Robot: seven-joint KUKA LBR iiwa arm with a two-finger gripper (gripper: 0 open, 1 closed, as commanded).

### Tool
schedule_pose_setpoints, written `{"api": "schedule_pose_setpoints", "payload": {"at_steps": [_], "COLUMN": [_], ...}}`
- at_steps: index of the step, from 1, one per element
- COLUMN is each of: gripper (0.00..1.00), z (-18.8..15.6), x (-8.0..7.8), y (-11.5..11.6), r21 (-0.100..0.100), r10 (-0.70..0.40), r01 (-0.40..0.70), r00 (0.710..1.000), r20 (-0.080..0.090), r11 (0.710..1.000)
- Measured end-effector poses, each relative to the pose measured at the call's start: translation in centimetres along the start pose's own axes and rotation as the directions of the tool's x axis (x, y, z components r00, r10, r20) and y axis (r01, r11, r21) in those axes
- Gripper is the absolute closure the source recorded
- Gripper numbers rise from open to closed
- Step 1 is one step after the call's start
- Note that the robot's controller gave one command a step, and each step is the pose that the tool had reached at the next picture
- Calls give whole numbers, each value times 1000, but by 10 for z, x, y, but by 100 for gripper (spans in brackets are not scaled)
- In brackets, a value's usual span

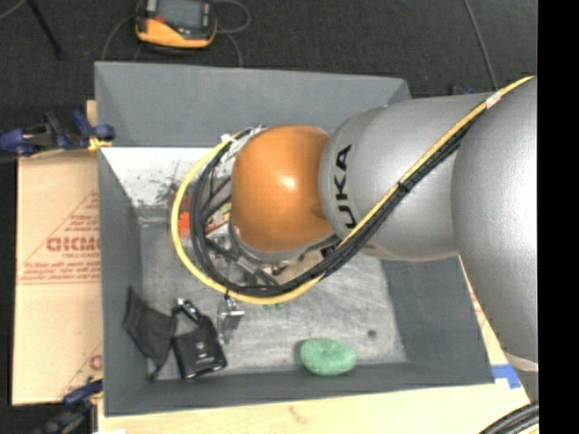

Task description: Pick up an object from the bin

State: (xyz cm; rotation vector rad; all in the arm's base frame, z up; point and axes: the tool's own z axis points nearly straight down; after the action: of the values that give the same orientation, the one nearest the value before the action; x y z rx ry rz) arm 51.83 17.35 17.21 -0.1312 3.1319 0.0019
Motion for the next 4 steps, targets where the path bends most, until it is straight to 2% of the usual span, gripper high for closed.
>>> {"api": "schedule_pose_setpoints", "payload": {"at_steps": [1,2,3,4], "gripper": [100,100,100,100], "z": [99,99,61,27], "x": [2,2,9,-2], "y": [-11,-11,-10,2], "r21": [-1,-1,-1,0], "r10": [-264,-262,-257,-274], "r01": [264,262,257,274], "r00": [965,965,966,962], "r20": [-1,-1,-13,0], "r11": [965,965,966,962]}}
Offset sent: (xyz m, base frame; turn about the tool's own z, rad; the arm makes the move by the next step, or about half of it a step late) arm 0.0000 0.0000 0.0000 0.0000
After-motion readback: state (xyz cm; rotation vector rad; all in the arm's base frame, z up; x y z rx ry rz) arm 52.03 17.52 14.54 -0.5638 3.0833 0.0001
